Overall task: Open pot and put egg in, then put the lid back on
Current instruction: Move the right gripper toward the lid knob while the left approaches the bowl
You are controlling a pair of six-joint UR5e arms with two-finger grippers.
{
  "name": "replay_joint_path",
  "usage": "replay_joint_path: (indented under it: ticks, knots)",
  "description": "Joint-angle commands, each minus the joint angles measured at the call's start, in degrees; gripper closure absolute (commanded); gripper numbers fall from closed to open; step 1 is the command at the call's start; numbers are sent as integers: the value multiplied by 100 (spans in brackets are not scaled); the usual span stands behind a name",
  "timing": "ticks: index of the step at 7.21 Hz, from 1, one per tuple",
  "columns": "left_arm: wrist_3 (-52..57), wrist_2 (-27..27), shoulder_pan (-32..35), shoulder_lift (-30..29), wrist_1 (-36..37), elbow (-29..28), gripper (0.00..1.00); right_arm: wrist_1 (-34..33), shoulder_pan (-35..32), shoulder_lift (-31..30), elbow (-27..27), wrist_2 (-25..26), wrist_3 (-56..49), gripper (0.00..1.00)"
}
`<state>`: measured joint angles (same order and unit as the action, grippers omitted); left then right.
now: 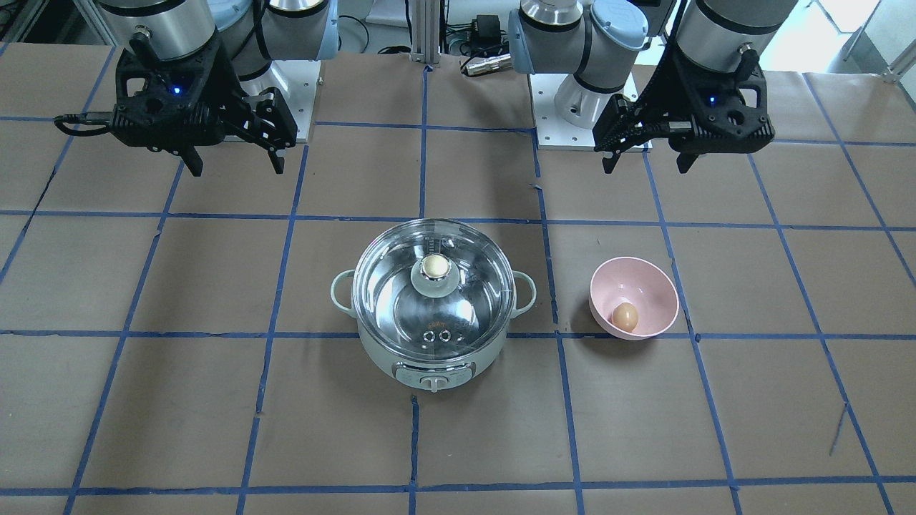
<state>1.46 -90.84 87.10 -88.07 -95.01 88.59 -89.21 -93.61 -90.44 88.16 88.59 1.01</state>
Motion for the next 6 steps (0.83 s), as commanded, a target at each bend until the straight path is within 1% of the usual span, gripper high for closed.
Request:
replay_joint_path:
  ticks: [1, 6]
  knots:
    - [-5, -4, 0, 9, 0, 1, 0, 0, 9, 0, 0, 0, -21, 0]
    - [100, -13, -52, 115, -35, 123, 0, 9, -9, -9, 26, -9, -170, 0]
